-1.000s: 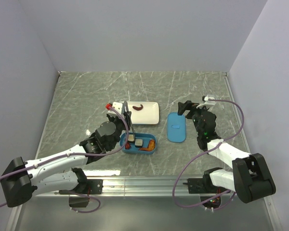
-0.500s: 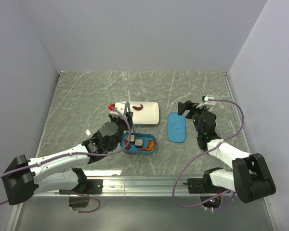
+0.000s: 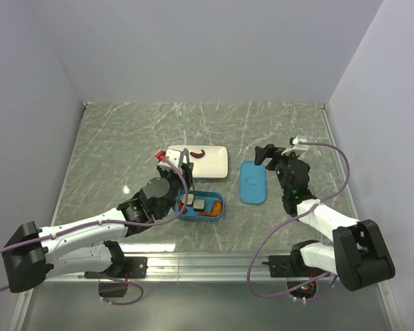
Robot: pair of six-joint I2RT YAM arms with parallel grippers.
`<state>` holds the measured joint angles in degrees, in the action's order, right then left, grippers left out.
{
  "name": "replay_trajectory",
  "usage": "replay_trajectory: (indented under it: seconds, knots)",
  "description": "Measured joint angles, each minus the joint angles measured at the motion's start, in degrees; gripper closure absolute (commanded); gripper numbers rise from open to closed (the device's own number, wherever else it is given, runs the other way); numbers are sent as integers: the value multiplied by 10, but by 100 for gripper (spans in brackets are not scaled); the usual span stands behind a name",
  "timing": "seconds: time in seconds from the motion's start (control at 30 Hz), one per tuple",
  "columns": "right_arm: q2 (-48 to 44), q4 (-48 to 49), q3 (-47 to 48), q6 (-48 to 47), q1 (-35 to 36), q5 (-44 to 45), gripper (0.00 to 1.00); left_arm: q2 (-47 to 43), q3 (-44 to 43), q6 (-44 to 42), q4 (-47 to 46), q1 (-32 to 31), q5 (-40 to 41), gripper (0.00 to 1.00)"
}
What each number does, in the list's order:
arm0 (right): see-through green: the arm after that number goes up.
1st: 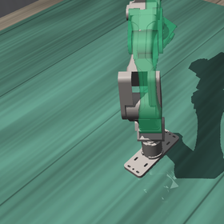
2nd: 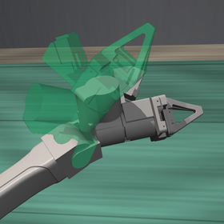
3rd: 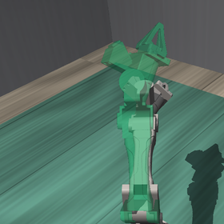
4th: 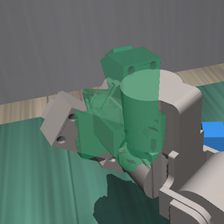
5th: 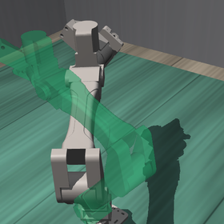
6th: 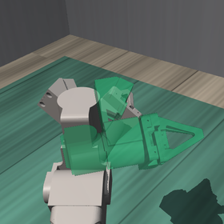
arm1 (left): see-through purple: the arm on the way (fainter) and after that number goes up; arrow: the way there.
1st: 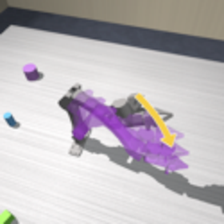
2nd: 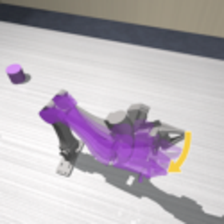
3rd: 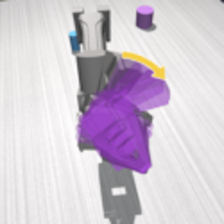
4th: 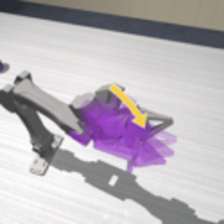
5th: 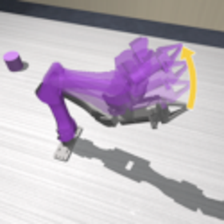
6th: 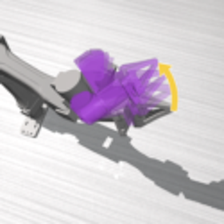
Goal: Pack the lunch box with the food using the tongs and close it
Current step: Place the food into the lunch box, then pick up the food using the clamp
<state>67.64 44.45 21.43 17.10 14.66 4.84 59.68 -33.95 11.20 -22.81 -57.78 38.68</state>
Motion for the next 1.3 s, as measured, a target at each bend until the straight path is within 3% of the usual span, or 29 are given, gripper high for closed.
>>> replay_trajectory:
  seconds: [0.4, 0.77, 1.07, 1.3]
  knots:
    - [0, 0, 0, 0, 0, 0, 2, -32, 0, -5, 15, -19, 23, 57]
    - [0, 0, 0, 0, 0, 0, 2, -26, -28, -59, -9, -18, 66, 60]
    - [0, 0, 0, 0, 0, -2, 2, 78, -88, -48, -70, 97, -2, 64]
    - [0, 0, 0, 0, 0, -5, 2, 187, -139, -15, -108, 143, -34, 64]
